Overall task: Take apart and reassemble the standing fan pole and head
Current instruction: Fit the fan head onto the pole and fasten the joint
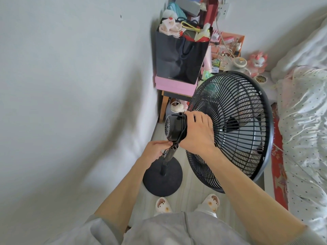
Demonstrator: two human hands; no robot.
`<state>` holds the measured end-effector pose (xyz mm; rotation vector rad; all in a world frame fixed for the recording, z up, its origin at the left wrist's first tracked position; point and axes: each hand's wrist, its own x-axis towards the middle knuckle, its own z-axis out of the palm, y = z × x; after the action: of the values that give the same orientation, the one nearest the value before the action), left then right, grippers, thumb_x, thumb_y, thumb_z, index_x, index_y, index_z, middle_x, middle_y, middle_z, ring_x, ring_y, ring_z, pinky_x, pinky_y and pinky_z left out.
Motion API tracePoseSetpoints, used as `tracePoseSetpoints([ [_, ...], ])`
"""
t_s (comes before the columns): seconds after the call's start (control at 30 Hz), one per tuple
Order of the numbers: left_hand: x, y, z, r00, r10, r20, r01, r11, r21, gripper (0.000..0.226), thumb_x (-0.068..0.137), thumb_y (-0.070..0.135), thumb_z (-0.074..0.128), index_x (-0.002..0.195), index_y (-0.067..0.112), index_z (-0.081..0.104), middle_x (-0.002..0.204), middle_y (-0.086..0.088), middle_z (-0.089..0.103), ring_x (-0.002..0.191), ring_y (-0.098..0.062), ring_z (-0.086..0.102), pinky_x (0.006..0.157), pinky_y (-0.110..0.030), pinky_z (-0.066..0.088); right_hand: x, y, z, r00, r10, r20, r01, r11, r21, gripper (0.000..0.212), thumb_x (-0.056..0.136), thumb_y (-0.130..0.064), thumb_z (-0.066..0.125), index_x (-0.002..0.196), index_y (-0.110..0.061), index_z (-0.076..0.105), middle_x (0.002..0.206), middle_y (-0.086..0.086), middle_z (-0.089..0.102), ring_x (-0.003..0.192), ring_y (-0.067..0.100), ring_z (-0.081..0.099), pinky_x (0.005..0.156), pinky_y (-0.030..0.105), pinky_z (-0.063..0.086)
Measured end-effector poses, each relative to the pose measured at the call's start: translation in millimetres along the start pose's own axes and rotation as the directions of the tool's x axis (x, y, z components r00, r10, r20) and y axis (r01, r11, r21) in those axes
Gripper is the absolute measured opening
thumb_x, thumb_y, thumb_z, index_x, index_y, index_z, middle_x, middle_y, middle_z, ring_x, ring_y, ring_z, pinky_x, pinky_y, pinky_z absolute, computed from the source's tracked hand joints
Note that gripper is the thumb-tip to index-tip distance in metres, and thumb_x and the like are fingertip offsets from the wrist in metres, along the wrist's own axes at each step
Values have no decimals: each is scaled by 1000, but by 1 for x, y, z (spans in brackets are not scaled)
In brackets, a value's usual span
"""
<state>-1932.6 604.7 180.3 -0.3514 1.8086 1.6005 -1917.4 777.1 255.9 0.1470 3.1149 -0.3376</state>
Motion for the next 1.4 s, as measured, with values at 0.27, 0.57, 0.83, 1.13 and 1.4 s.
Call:
tracePoseSetpoints([
  [0.27,-13,11,3,995,100,-3,-100,994,33,16,96,7,60,80,8,65,34,16,39,33,-2,39,40,-9,30,0,2,2,1000,-4,-19,4,1000,2,95,55,-36,74,141,-18,38,138,5,43,135,28,34,120,41,18],
  [0.57,-13,-3,-2,907,416,68,-354,664,658,22,93,35,66,114,29,72,93,20,67,73,-4,54,71,-11,38,1,-2,1,1000,2,-2,-2,1000,8,98,56,-34,74,144,-18,35,139,5,42,137,27,33,121,41,16],
  [0.83,-12,-11,-1,828,535,170,-370,294,881,33,104,35,47,129,18,60,115,2,64,101,-20,62,83,-27,46,1,0,5,999,4,-33,-4,1000,0,95,58,-38,75,143,-16,37,139,7,43,135,28,34,120,41,16],
  [1.13,-11,-25,21,785,601,149,-305,166,938,27,101,18,52,124,6,58,107,-11,63,87,-28,62,69,-35,47,0,4,4,999,26,-39,-26,1000,2,94,57,-38,73,142,-17,38,137,6,44,135,28,35,121,42,18],
  [1.4,-10,-24,19,793,575,202,-267,29,963,36,93,6,55,129,4,55,111,-11,63,96,-28,62,81,-36,47,3,1,3,999,23,-46,-23,1000,-5,92,58,-36,73,141,-16,39,136,6,45,134,28,36,120,41,17],
])
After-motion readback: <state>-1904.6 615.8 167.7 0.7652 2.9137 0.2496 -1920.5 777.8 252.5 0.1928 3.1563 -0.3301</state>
